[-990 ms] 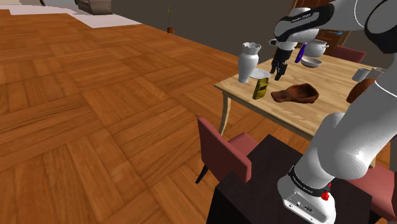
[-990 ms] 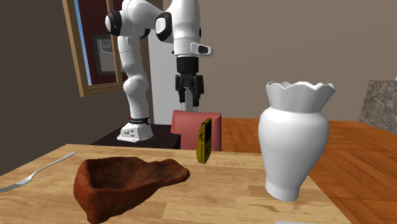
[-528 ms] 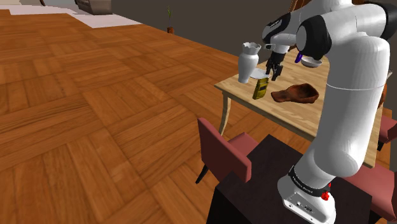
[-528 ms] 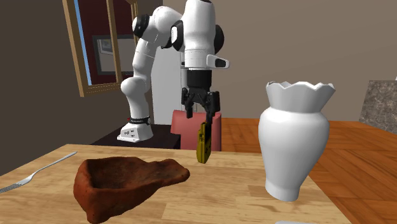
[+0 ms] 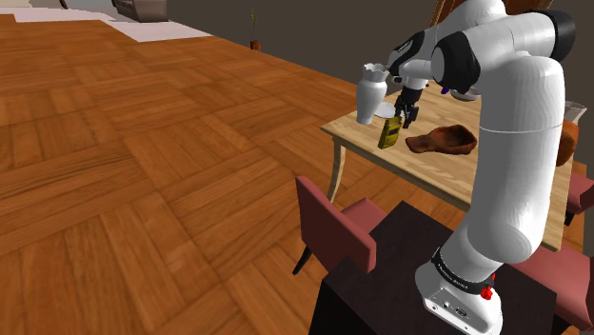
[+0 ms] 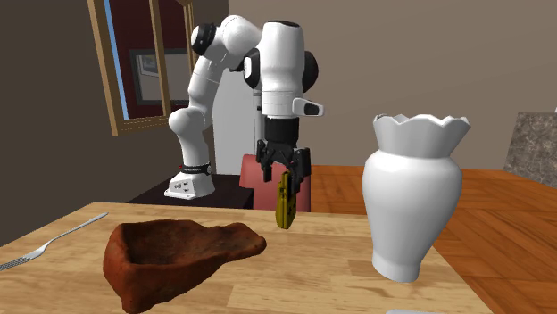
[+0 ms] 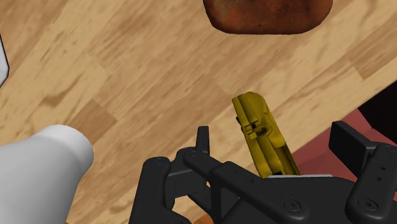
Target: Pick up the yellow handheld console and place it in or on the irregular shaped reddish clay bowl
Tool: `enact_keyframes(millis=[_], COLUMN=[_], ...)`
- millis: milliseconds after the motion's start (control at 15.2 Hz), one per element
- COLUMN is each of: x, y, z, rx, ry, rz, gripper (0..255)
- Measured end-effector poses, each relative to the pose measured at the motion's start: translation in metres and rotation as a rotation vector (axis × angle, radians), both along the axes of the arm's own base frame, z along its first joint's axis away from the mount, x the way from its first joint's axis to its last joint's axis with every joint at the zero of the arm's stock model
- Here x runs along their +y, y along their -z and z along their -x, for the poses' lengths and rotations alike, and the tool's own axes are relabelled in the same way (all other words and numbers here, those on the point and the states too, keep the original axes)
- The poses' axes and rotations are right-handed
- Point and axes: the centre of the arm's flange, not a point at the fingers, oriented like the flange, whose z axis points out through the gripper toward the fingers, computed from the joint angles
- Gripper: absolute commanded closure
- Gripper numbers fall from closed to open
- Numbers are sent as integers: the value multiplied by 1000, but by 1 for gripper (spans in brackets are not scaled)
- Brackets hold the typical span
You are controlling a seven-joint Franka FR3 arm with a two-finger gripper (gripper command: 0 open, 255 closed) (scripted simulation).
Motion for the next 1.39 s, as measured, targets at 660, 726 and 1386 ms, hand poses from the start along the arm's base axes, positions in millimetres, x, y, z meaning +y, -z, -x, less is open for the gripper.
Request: enact_keyframes(millis=[660, 726, 1386], x=[0, 0, 0], y=[4, 4, -12], z=[1, 0, 1], rx=[0, 0, 0], ry=[1, 1, 0], rz=[1, 1, 0], gripper=[255, 255, 255])
